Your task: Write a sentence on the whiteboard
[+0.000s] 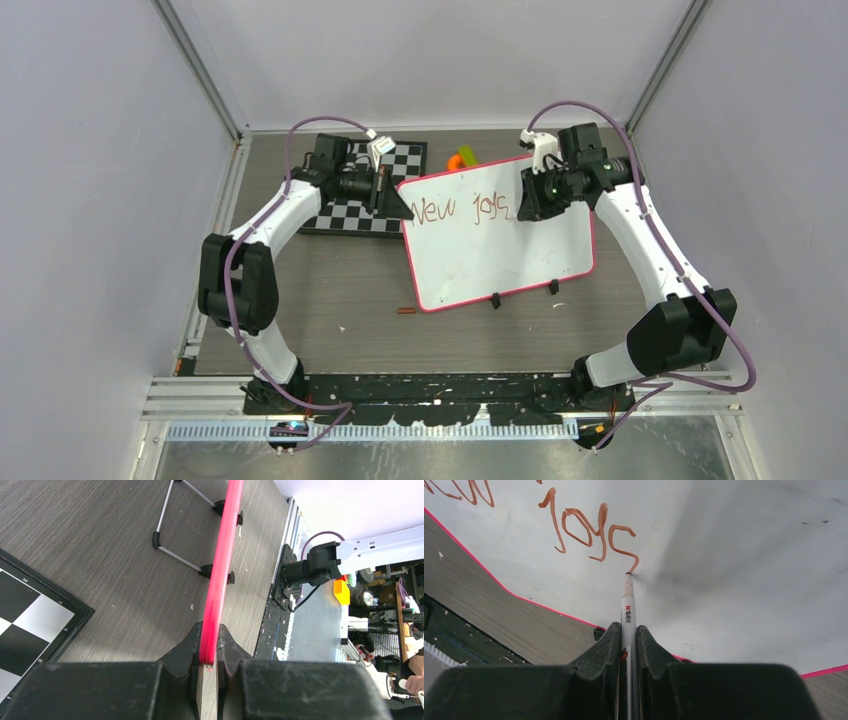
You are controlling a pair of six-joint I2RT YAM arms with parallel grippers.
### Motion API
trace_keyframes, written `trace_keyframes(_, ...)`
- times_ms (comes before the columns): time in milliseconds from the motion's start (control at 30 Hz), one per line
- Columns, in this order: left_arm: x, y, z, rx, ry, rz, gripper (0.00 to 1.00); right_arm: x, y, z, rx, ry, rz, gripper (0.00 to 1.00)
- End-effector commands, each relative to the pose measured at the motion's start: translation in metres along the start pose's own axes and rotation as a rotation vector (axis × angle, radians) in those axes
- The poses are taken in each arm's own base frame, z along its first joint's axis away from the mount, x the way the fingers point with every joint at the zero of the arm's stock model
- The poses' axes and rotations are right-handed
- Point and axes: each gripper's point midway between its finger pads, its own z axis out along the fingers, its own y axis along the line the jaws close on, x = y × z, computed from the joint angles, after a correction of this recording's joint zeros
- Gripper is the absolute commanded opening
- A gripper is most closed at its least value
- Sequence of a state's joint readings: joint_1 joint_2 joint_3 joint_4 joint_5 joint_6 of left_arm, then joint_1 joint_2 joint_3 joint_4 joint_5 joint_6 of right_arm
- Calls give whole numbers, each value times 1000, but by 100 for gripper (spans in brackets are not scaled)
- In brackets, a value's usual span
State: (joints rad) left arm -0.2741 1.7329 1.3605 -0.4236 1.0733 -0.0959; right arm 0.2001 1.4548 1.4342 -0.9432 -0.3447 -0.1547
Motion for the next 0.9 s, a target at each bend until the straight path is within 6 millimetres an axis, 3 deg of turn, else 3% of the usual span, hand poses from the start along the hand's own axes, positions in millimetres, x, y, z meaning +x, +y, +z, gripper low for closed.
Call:
trace_keyframes(0, -7, 6, 2, -43, -16, 60, 0, -19, 13, -5, -26, -61, -23, 0)
trace_keyframes(333, -4, 8, 2, -52, -9, 57, 0, -22, 33, -38, -80, -89, -64, 0)
trace_keyframes(567, -4, 10, 2, -65, -8, 56, 0, -20, 23, -41, -83, -89, -63, 0)
trace_keyframes(867, -3, 12, 3, -72, -2, 53, 0, -22, -9, -47, -26, -114, -5, 0)
